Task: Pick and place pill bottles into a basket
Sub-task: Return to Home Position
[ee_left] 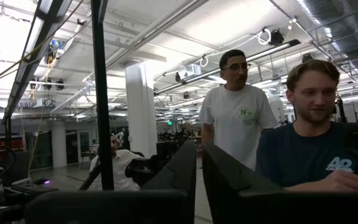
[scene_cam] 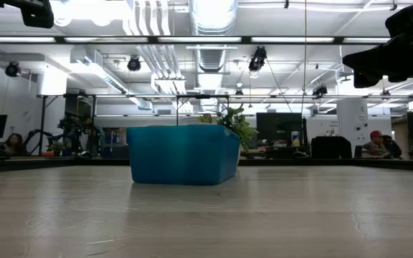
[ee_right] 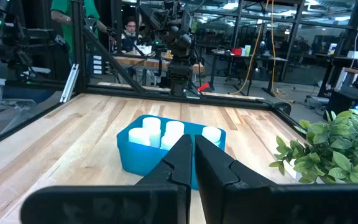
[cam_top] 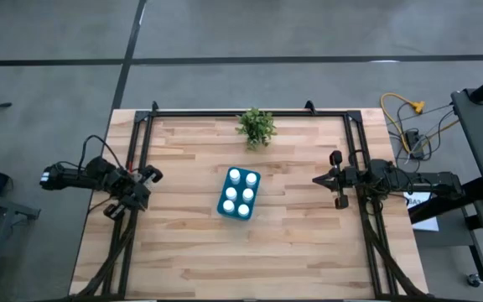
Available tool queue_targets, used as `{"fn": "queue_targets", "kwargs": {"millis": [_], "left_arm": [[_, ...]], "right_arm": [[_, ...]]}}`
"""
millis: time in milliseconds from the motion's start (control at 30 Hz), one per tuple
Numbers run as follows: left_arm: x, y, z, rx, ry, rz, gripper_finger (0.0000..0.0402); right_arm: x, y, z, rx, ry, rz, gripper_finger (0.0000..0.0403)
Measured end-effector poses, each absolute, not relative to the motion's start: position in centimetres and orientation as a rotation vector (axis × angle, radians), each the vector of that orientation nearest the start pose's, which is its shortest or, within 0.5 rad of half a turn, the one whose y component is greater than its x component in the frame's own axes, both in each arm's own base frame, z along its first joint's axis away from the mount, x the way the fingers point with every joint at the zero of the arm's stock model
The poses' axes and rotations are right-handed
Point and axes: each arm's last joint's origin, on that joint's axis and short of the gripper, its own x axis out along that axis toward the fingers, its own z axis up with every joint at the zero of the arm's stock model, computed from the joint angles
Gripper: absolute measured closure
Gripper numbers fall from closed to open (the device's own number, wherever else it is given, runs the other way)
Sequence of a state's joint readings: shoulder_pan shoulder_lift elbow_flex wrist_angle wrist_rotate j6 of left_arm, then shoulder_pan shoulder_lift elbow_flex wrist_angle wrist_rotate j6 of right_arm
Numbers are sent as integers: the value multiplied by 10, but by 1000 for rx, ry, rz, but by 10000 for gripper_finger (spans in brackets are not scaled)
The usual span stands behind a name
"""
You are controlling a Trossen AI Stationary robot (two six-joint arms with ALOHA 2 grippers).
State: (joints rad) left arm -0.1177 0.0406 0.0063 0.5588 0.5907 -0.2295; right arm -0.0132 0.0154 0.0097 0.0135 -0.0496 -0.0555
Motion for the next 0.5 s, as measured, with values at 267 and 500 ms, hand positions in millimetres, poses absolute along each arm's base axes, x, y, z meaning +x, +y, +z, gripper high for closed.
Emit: {"fn": "queue_targets", "kwargs": {"millis": [267,500], "left_arm": [[80,-26,213,-86,-448,-748,351],[79,-26,213,-86,-449,-747,275]], "right_arm": [[98,0,167,-54,-8,36,394],[98,0,167,-55,-9,36,394]]}}
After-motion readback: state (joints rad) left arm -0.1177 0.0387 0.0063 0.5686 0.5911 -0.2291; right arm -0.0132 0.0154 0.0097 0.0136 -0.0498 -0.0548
